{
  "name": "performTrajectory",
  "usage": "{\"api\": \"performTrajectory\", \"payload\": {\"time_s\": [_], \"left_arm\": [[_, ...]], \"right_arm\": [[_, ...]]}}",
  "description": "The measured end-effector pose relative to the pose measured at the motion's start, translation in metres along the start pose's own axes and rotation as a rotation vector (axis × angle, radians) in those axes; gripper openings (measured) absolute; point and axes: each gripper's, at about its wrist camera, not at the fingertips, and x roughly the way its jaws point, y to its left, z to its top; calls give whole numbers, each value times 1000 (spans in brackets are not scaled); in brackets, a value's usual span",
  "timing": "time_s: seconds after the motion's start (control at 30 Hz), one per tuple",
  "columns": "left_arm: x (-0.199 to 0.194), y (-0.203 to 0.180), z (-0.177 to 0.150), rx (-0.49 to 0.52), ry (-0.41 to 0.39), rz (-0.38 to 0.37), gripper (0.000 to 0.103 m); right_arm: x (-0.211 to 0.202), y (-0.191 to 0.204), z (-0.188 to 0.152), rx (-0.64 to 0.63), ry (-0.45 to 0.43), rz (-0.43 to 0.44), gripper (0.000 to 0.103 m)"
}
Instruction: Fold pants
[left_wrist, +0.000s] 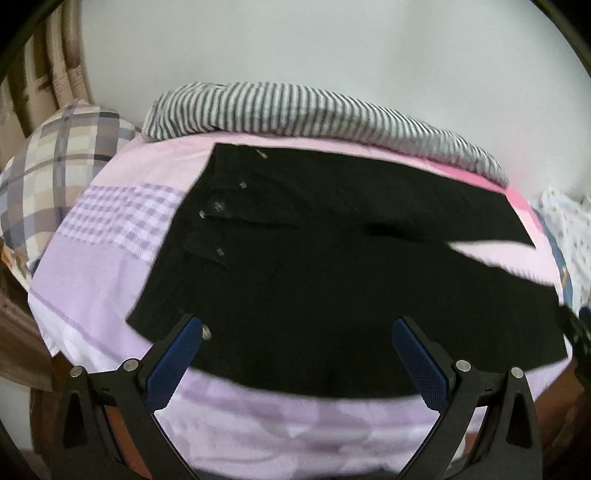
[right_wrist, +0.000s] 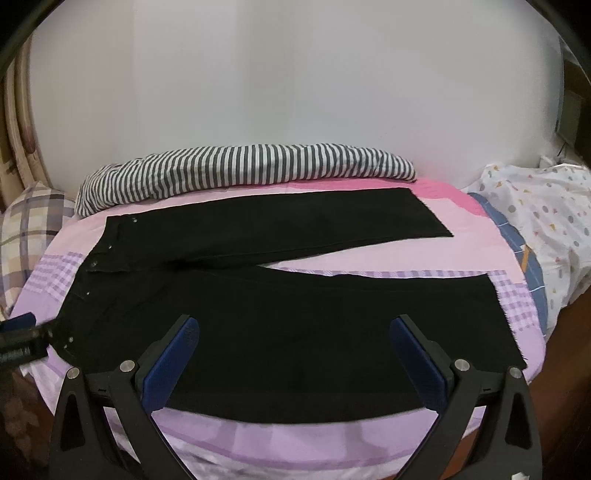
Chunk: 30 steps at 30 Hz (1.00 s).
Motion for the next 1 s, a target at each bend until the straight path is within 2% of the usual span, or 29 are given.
{"api": "performTrajectory", "payload": {"time_s": [0.13,0.2,0.33,0.47,0.6,0.7,0.77,0.87,1.0], "left_arm": [[17,27,31,-34,-10,5,95],[27,42,49,-47,-12,7,84],[50,68,82,-76,-1,-14,74],[79,91,113,-123,33,-81,67],[115,117,140,-221,83,-193,57],[146,137,158,-302,122,-264,45],[163,146,168,-336,141,-299,33],[191,160,182,-391,168,-338,30],[222,174,196,-431,190,-345,30]], "right_arm": [[17,4,12,8,17,26,103],[29,8,19,8,31,42,103],[52,16,34,15,60,80,103],[78,26,53,33,89,140,103],[99,36,72,44,105,183,103],[116,43,84,42,119,189,103],[128,48,90,37,129,189,103],[147,57,97,24,144,189,103],[169,71,103,1,167,196,103]]}}
